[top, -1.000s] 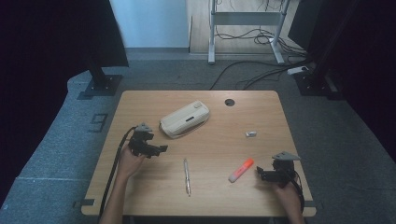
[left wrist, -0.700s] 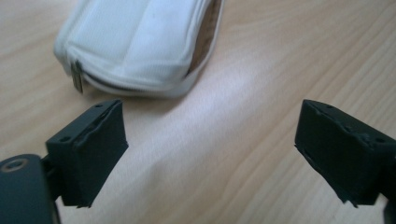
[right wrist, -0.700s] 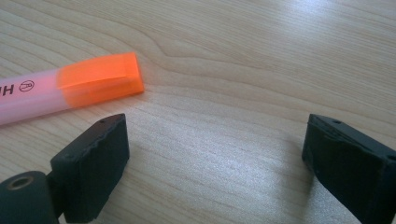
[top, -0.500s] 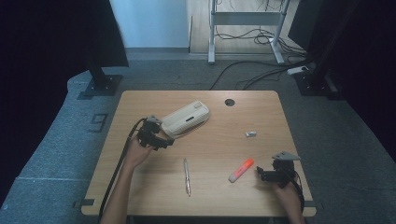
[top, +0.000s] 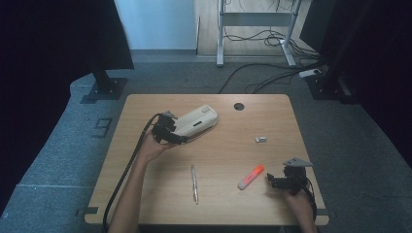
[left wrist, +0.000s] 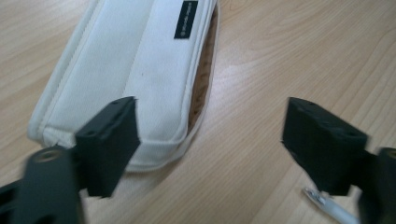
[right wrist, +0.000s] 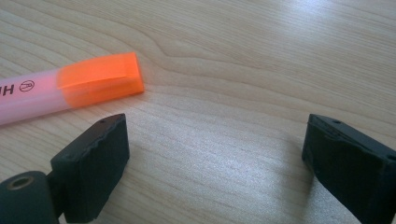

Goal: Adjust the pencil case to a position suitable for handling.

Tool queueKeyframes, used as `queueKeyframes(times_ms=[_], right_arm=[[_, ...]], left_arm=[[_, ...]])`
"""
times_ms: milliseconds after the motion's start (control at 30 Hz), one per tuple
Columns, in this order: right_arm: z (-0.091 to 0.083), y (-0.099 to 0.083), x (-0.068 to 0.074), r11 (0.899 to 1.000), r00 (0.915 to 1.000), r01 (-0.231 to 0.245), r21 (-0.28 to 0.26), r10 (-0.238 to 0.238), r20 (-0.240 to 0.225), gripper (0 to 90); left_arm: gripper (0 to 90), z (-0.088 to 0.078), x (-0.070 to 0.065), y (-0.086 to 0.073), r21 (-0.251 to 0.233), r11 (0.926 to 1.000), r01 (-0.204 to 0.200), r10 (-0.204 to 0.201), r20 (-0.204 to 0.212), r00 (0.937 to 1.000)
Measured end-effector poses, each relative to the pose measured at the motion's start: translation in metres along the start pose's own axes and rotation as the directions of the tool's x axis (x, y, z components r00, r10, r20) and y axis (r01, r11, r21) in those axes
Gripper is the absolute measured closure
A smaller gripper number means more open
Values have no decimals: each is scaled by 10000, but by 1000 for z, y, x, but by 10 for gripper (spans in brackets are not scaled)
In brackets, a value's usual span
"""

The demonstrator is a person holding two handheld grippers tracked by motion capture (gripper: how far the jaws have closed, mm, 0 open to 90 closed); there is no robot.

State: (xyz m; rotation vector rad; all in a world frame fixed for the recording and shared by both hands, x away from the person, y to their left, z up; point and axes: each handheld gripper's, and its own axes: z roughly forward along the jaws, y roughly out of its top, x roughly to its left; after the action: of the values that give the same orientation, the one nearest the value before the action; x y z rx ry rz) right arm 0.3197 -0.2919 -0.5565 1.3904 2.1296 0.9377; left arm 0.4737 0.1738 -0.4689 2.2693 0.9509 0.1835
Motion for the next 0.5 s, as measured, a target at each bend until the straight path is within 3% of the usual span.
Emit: queueKeyframes(times_ms=[133,267,300,367,500], right_arm=[[0,0,0,10000,10000,2,-2,-2,0,70],[0,0,0,10000,10000,14,-6,-14,-1,70],[0,0,0,10000,10000,14,-6,-14,0,70],[0,0,0,10000,10000,3,-1,-3,3,70],[0,0,0,10000,10000,4,0,-4,3,70]], left_arm=[[258,3,9,0,-379,9986,368,-362,161,9992],[275,7,16,-1,-316,9986,420,-417,92,9991],[277,9,18,1,-105,9990,426,-424,166,9990],[276,12,16,6,127,9998,157,-156,-102,9998],[284,17,15,17,223,9997,-72,77,-226,9997]])
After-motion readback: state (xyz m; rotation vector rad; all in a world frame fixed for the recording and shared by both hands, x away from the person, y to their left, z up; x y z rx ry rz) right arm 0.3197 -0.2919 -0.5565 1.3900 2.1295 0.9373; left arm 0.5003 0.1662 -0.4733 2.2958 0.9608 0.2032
